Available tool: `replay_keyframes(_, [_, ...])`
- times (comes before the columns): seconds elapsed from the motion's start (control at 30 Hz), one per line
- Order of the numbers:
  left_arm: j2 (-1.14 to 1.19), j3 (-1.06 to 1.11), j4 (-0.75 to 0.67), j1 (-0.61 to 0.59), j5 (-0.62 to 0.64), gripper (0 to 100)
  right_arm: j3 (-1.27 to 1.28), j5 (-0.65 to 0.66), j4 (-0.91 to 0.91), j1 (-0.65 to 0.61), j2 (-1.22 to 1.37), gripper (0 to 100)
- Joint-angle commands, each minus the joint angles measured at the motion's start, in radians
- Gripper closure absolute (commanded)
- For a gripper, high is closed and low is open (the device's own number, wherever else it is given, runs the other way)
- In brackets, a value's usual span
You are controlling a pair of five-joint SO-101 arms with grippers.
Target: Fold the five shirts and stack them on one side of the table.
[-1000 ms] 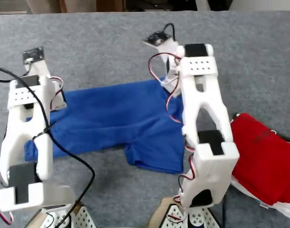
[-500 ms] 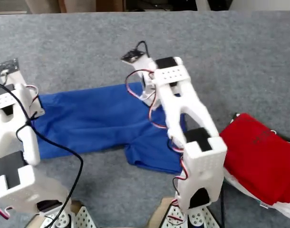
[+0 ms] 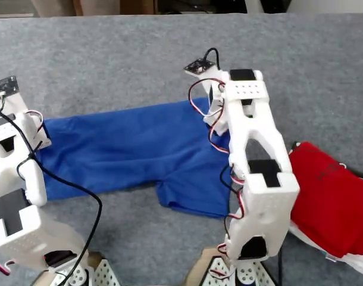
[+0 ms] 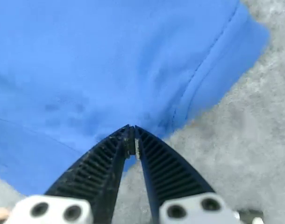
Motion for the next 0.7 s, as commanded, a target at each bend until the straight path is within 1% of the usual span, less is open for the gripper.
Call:
replay_keyframes(0.0, [-0.082,-0.066,0.101,-0.018,-0.002,98,0.018,0.072,0.092,-0.039,-0.194,99.5])
replay_keyframes(0.13, [-0.222,-0.044,0.198,-0.018,0.0,98,0.154,0.166,0.155,-0.076,-0.414,99.5])
replay_keyframes(0.23, [-0.374,0.081,0.167,-0.025,-0.002,98,0.341,0.242,0.155,-0.101,-0.602,99.4])
replay_keyframes(0.33, [-0.535,0.275,0.074,-0.029,-0.002,98,0.542,0.304,0.146,-0.136,-0.788,99.4])
replay_keyframes(0.43, [-0.665,0.457,-0.051,-0.037,0.015,98,0.734,0.33,0.115,-0.176,-0.941,97.7])
replay_keyframes(0.5, [-0.707,0.552,-0.153,-0.046,0.092,97,0.843,0.334,0.104,-0.206,-1.029,92.5])
replay_keyframes(0.57, [-0.711,0.6,-0.23,-0.064,0.147,94,0.94,0.334,0.106,-0.252,-1.099,86.0])
replay_keyframes(0.67, [-0.688,0.612,-0.275,-0.089,0.163,89,1.081,0.328,0.106,-0.354,-1.185,78.4])
